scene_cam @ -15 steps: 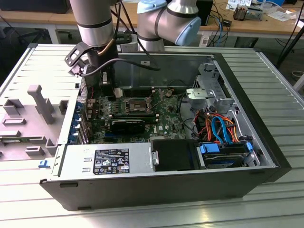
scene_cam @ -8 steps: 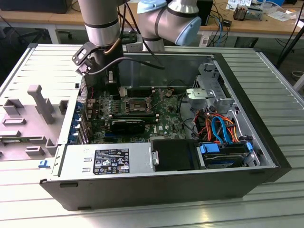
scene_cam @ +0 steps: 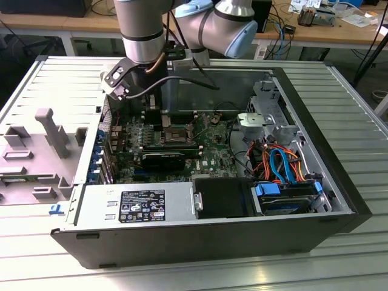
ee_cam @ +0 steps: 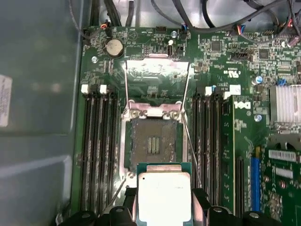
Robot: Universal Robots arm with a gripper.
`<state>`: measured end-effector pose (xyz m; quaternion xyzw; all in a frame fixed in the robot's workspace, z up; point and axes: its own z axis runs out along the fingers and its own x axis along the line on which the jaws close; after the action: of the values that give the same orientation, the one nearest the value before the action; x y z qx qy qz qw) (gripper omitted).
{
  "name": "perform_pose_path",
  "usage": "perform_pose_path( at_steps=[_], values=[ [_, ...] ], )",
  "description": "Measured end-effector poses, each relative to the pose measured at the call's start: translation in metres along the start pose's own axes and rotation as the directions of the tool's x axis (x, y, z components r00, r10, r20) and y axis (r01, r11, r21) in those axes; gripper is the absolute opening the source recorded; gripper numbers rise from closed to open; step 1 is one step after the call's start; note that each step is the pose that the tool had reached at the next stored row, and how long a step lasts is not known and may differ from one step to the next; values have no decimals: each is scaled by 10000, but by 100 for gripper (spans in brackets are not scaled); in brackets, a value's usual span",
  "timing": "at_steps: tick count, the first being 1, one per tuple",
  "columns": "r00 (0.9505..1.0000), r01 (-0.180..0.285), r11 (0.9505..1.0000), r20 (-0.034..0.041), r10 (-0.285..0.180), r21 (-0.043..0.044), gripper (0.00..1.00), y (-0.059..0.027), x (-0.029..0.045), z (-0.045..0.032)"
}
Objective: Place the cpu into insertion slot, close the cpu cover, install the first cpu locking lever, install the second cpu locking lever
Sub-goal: 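Place the cpu into insertion slot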
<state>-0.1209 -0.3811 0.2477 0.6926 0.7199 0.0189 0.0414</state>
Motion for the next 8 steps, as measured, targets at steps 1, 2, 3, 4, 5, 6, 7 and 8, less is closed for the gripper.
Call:
perform_pose_path(
  at_steps=[1,2,3,4,5,6,7,8],
  values=[
    [10000,11,10000,54,-11,3,55,29,1,22],
    [10000,22,10000,84,-22,6,55,51,1,37],
    [9999,42,10000,108,-42,11,55,93,5,67],
    [9999,61,10000,108,-61,13,55,115,7,82],
    [9999,74,10000,106,-74,13,55,126,9,94],
    [9999,83,10000,105,-83,14,55,137,10,106],
    [9999,91,10000,104,-91,16,55,148,10,118],
    [9999,96,10000,99,-96,17,55,159,11,127]
  ],
)
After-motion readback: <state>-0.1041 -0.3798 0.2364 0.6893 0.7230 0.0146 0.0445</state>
